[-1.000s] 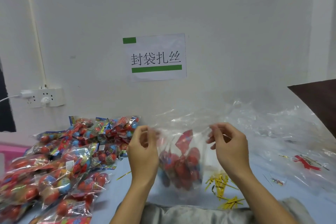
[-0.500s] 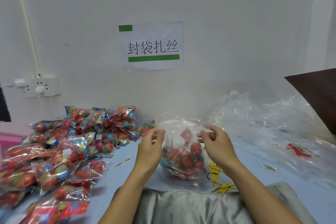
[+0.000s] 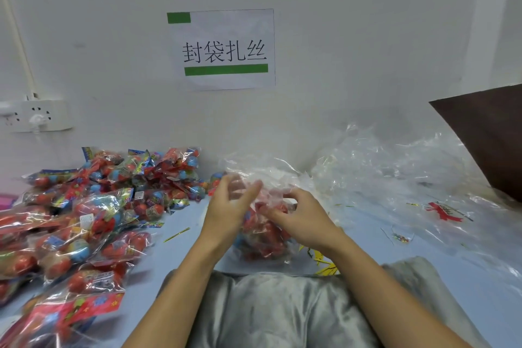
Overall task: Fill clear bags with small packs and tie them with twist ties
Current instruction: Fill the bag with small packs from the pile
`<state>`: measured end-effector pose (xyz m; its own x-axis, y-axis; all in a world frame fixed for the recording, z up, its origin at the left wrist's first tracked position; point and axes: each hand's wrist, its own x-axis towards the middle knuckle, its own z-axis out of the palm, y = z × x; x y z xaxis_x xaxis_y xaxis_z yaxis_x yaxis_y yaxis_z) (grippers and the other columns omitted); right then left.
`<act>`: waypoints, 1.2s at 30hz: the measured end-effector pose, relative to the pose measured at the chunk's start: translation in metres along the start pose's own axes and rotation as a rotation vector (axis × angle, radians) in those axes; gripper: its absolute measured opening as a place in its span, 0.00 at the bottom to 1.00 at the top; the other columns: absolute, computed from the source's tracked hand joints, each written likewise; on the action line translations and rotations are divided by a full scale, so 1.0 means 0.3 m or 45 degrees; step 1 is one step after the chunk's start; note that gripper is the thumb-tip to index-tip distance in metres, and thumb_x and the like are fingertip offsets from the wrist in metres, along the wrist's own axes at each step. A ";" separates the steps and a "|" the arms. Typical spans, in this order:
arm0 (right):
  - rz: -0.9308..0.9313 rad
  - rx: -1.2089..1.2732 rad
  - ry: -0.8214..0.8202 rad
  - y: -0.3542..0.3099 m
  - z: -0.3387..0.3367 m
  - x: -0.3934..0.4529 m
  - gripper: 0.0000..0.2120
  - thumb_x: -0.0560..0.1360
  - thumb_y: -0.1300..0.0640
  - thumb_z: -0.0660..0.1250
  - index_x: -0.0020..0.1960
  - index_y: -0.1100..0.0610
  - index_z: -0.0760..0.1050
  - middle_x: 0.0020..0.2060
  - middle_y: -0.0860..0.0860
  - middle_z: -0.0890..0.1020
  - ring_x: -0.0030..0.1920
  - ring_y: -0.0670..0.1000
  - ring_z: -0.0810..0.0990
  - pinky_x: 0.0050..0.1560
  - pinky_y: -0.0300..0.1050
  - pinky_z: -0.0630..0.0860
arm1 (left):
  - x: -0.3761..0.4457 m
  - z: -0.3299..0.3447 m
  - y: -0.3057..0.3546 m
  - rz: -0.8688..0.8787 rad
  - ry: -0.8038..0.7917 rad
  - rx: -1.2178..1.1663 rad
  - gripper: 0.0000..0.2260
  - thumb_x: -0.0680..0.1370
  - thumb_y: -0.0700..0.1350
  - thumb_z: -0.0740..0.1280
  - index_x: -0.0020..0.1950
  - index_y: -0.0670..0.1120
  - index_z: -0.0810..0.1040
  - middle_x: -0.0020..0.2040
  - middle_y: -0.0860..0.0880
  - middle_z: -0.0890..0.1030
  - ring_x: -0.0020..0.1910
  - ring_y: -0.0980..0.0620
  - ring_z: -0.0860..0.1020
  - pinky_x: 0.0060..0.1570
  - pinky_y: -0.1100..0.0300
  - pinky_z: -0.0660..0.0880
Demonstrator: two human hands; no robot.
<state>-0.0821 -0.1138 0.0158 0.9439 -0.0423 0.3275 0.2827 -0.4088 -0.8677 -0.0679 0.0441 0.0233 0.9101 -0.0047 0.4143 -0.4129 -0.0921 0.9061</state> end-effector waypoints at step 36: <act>0.201 0.679 0.390 0.003 -0.030 0.045 0.03 0.82 0.58 0.66 0.51 0.58 0.74 0.50 0.55 0.84 0.45 0.50 0.87 0.46 0.47 0.82 | -0.004 -0.012 -0.104 -0.044 -0.405 0.143 0.41 0.62 0.44 0.85 0.68 0.56 0.66 0.54 0.58 0.83 0.51 0.62 0.82 0.48 0.67 0.79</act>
<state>-0.0706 -0.1228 0.0227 0.9118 -0.3565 0.2038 0.2645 0.1305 -0.9555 -0.0563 0.0505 -0.0052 0.8958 -0.3082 0.3203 -0.3917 -0.2063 0.8967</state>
